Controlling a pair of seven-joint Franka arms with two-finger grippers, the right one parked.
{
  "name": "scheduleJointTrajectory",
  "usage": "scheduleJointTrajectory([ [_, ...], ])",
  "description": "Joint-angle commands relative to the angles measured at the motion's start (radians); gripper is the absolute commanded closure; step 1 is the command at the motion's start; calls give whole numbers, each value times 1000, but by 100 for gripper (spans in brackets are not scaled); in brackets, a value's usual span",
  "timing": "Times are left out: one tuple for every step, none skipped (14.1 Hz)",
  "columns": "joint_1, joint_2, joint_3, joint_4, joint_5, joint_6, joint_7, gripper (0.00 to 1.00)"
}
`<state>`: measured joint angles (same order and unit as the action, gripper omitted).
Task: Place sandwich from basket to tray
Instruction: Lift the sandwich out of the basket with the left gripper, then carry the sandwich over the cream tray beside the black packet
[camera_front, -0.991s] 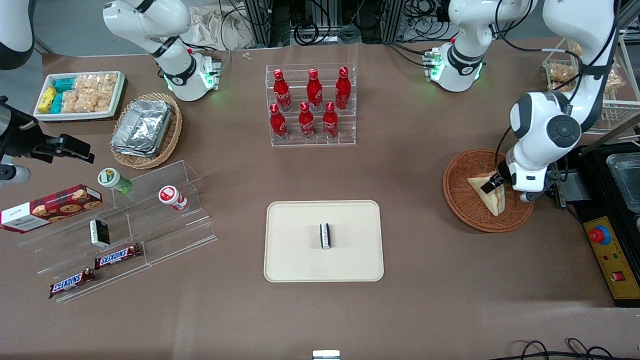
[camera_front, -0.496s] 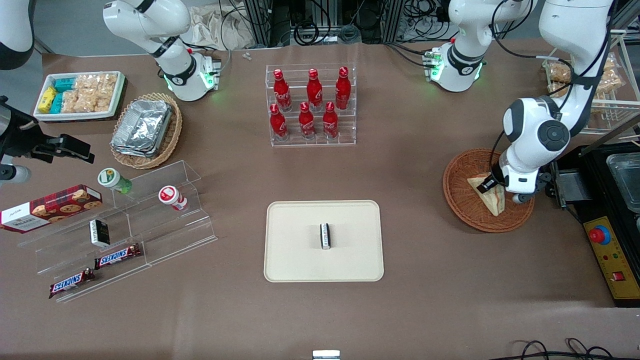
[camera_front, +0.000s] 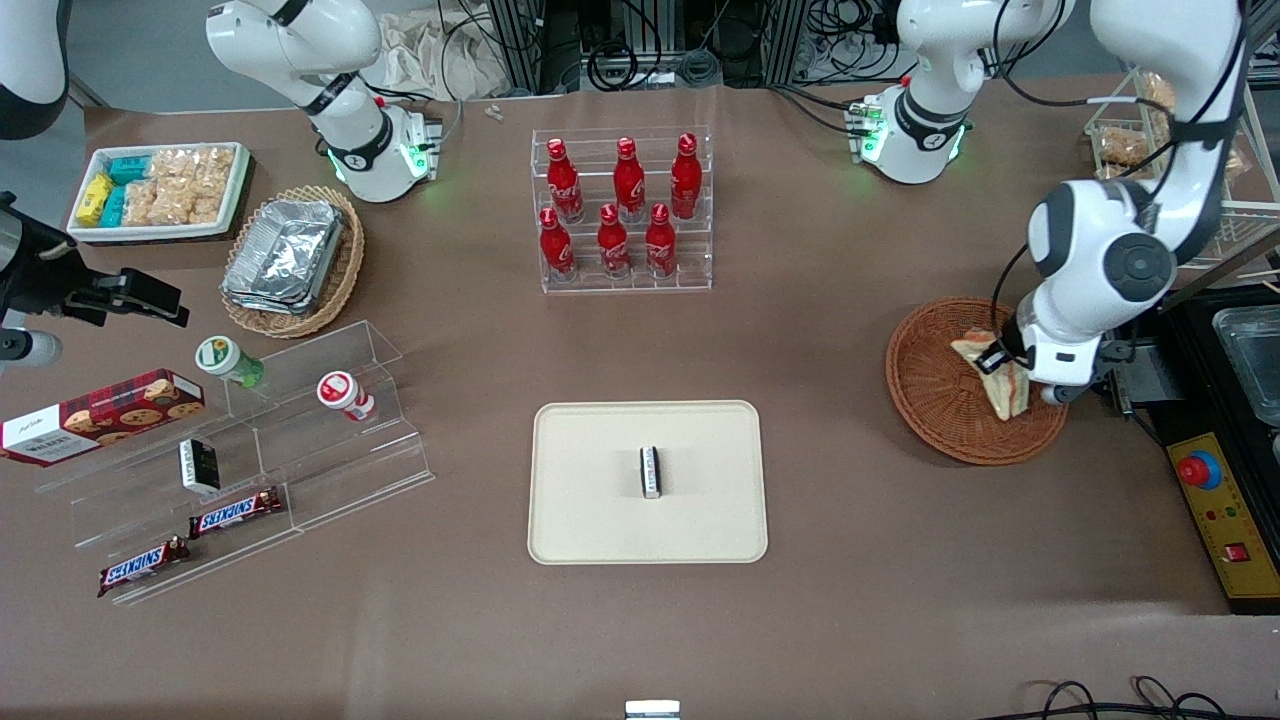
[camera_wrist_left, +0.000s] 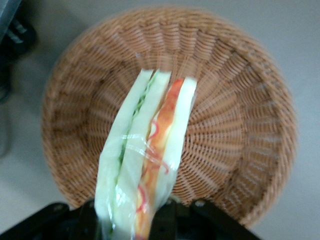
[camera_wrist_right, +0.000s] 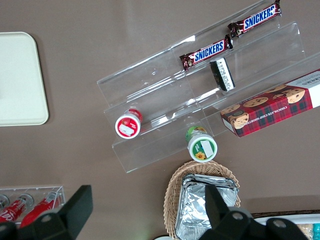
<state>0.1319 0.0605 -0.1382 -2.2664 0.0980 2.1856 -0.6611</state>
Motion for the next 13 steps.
scheduleJointTrajectory([
  [-5, -15, -64, 312, 11, -380, 49, 100],
  [-5, -2, -90, 420, 6, -483, 85, 100],
  [-5, 10, -122, 523, -4, -563, 130, 100],
  [-6, 28, -167, 609, -6, -607, 150, 100],
  [-12, 60, -225, 684, -4, -624, 156, 100],
  [-15, 108, -283, 746, -3, -624, 156, 100],
  [-24, 177, -353, 807, 2, -623, 155, 100],
  [-41, 249, -403, 844, 8, -612, 140, 100],
  [-81, 313, -426, 860, 11, -571, 109, 100],
  [-137, 372, -425, 855, 20, -463, 37, 100],
  [-174, 440, -423, 852, 58, -360, -41, 100],
  [-214, 508, -425, 852, 134, -296, -104, 100],
  [-254, 577, -423, 860, 213, -267, -167, 100],
])
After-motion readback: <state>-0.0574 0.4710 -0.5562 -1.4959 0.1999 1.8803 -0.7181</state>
